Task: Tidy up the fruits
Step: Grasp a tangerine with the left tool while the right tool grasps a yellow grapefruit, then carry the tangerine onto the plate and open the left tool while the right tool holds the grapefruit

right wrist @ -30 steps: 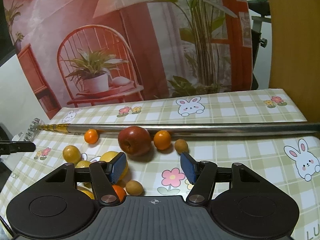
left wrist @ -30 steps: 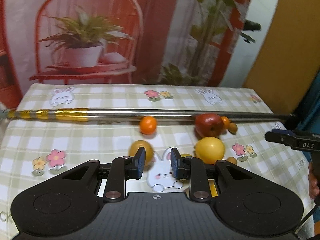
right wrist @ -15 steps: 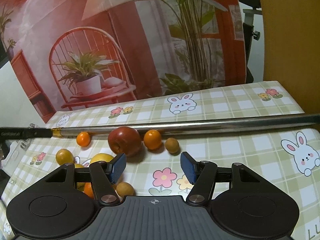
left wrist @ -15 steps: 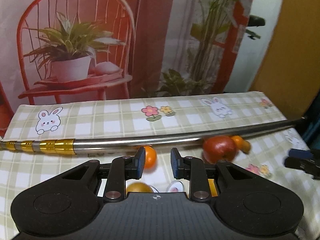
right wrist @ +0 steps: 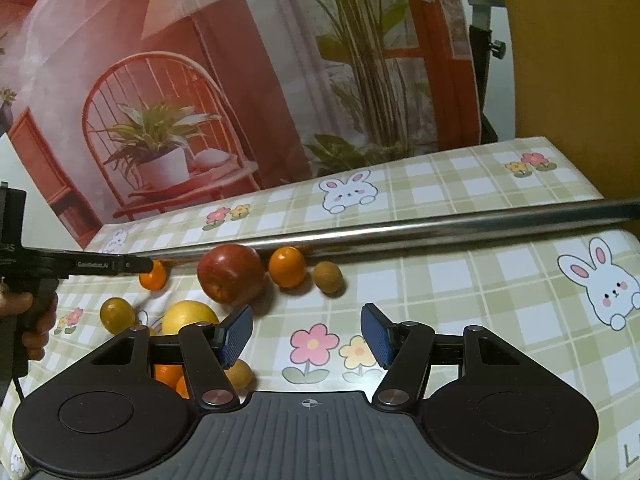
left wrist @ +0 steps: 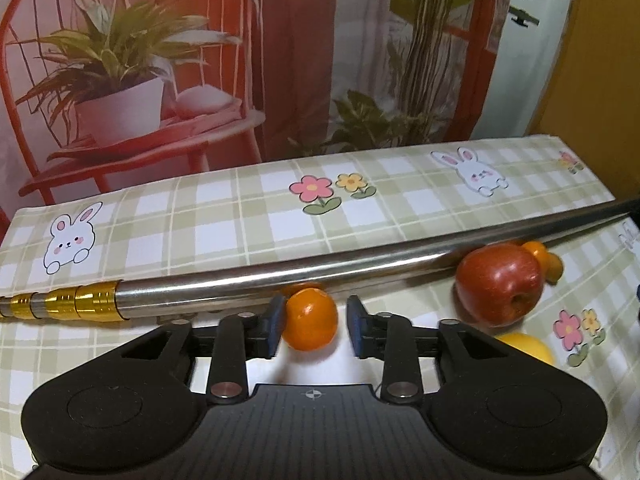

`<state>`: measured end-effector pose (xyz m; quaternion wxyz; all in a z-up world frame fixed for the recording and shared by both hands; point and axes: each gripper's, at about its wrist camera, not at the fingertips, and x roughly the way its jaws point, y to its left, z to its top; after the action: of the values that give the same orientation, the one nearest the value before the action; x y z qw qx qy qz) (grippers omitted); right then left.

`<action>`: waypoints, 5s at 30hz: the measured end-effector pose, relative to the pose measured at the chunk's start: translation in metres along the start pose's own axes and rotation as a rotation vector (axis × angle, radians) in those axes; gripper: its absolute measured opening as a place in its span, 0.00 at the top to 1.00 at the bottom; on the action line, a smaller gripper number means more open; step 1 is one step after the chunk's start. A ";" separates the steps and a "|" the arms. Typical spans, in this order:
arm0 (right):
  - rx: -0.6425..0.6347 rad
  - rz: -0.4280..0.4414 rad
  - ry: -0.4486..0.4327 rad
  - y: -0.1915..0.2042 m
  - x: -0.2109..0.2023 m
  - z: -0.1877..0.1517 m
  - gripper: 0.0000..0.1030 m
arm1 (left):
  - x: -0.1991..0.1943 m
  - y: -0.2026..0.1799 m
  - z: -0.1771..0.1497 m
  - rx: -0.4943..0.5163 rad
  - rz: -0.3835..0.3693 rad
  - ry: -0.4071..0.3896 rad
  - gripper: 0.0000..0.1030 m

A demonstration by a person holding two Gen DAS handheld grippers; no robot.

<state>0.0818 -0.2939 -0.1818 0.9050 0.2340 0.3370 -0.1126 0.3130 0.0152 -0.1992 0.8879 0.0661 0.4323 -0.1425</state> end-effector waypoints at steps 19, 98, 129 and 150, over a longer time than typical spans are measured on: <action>0.024 0.004 0.027 -0.003 0.005 -0.002 0.44 | -0.004 -0.003 -0.008 0.017 0.001 0.013 0.64; -0.076 0.144 0.113 0.069 0.024 -0.004 0.51 | -0.121 -0.034 -0.132 0.036 -0.141 -0.028 0.64; -0.063 0.166 0.057 0.051 -0.019 -0.030 0.50 | -0.087 -0.064 -0.125 0.162 -0.106 0.030 0.63; -0.161 0.222 0.087 0.080 -0.025 -0.030 0.50 | -0.148 -0.021 -0.120 -0.050 -0.077 -0.116 0.63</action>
<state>0.0753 -0.2090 -0.1573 0.9122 0.2012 0.3560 0.0262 0.1301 0.0530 -0.1567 0.9067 0.0191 0.3859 -0.1692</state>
